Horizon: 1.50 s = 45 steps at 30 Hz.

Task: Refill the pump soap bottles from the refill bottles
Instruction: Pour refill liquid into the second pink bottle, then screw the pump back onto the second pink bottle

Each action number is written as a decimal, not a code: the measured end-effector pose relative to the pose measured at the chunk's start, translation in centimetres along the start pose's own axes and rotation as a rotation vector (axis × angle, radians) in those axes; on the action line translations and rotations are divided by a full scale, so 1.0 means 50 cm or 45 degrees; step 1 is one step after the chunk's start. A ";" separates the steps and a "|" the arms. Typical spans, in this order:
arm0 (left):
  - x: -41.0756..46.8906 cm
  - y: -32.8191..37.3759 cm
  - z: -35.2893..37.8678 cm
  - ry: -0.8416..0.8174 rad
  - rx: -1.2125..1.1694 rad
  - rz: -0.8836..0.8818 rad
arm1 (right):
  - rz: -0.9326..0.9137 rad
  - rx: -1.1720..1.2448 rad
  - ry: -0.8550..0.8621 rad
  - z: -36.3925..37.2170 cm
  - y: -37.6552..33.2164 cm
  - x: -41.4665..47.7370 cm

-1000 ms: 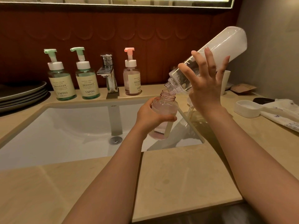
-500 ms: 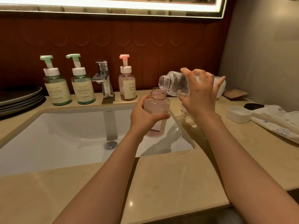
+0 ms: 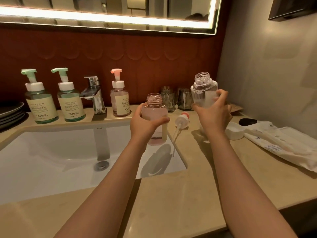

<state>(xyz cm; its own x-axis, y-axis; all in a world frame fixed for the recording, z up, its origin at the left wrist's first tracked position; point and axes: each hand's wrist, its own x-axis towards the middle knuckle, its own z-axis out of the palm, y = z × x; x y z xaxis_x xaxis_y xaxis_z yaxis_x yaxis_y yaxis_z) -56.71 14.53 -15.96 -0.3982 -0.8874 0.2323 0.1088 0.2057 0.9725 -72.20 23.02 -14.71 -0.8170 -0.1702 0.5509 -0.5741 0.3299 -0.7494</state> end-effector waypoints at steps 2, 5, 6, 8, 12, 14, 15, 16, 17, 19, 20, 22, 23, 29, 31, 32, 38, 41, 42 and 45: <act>0.000 -0.005 0.005 0.021 -0.024 -0.008 | 0.069 0.051 -0.005 0.005 0.005 0.007; -0.001 -0.017 0.005 0.045 -0.001 -0.033 | 0.134 0.093 -0.022 0.002 0.008 0.013; 0.000 -0.020 0.002 0.044 0.018 -0.039 | 0.151 0.097 -0.028 0.001 0.008 0.015; 0.002 -0.028 -0.004 0.035 0.044 -0.045 | 0.187 0.096 -0.045 -0.001 0.009 0.016; 0.005 -0.037 -0.012 0.031 0.075 -0.039 | 0.249 0.103 -0.070 -0.002 0.009 0.019; 0.005 -0.039 -0.009 0.033 0.093 -0.038 | 0.289 0.098 -0.081 -0.002 0.011 0.021; 0.004 -0.039 -0.005 0.030 0.096 -0.038 | 0.312 0.101 -0.091 -0.002 0.012 0.022; 0.003 -0.038 0.000 0.025 0.091 -0.036 | 0.331 0.103 -0.103 -0.002 0.013 0.023; 0.002 -0.037 0.005 0.021 0.083 -0.031 | 0.342 0.097 -0.116 0.000 0.014 0.023; -0.002 -0.034 0.017 0.009 0.073 -0.011 | 0.353 0.071 -0.130 0.001 0.013 0.018; -0.004 -0.033 0.022 0.003 0.071 -0.001 | 0.357 0.063 -0.134 -0.001 0.013 0.015; -0.007 -0.031 0.029 -0.002 0.075 0.009 | 0.356 0.042 -0.116 -0.006 0.009 0.010; -0.008 -0.031 0.031 -0.002 0.080 0.011 | 0.327 0.015 -0.062 -0.009 0.006 0.008; -0.007 -0.040 0.032 0.006 0.121 0.045 | -0.490 0.101 0.395 0.008 -0.038 -0.032; -0.006 -0.044 0.027 0.016 0.171 0.061 | -0.641 0.076 0.061 0.036 -0.046 -0.046; -0.006 -0.046 0.025 0.017 0.204 0.066 | -0.623 0.029 -0.108 0.048 -0.046 -0.049; 0.001 -0.056 0.004 0.053 0.251 0.016 | -0.338 -0.476 -0.866 0.070 -0.004 -0.049; 0.002 -0.059 0.003 0.037 0.267 0.017 | -0.174 -0.296 -0.844 0.083 0.008 -0.046; 0.002 -0.060 0.004 0.031 0.280 0.019 | -0.114 -0.226 -0.778 0.089 0.004 -0.045; -0.002 -0.062 0.010 0.011 0.348 0.048 | -0.074 -0.255 -0.676 0.098 -0.005 -0.046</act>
<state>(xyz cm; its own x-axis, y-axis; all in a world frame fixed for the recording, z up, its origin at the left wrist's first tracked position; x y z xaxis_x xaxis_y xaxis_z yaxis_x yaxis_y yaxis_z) -57.47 14.17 -18.98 -0.3908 -0.8802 0.2695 -0.1269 0.3415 0.9313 -70.45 18.78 -17.60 -0.7293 -0.6197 0.2901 -0.6397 0.4669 -0.6106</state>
